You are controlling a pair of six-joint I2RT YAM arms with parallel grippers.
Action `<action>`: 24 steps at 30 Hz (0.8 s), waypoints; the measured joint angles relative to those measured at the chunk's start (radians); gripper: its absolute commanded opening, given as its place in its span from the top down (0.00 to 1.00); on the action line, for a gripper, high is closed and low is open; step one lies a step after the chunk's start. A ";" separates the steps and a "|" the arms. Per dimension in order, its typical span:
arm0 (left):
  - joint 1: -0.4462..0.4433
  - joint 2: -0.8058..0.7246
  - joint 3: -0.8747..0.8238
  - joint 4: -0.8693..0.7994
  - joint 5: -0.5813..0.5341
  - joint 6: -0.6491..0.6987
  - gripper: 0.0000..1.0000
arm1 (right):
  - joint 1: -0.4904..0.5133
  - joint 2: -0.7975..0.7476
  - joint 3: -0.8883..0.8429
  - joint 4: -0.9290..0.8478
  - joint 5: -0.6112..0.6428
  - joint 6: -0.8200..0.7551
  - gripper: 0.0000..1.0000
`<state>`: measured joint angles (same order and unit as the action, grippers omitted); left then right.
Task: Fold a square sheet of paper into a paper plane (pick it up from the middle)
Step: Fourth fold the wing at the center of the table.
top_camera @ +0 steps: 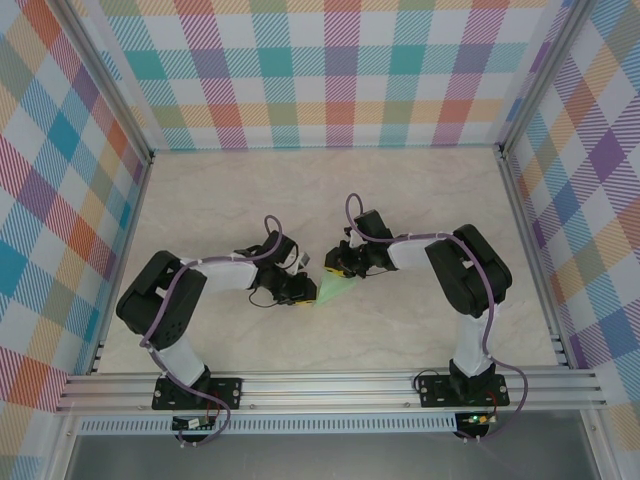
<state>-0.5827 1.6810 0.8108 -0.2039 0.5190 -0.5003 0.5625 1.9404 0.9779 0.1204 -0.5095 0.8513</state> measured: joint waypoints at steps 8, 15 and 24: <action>-0.005 -0.148 0.020 -0.007 -0.034 -0.010 0.83 | 0.000 0.000 0.000 0.000 0.000 0.000 0.78; -0.015 -0.070 0.031 0.093 0.080 -0.048 0.83 | 0.000 0.000 0.000 0.000 0.000 0.000 0.78; -0.018 0.029 0.031 0.146 0.153 -0.076 0.83 | 0.000 0.000 0.000 0.000 0.000 0.000 0.78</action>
<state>-0.6003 1.7096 0.8413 -0.0582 0.6724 -0.5762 0.5621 1.9404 0.9775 0.1204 -0.5095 0.8513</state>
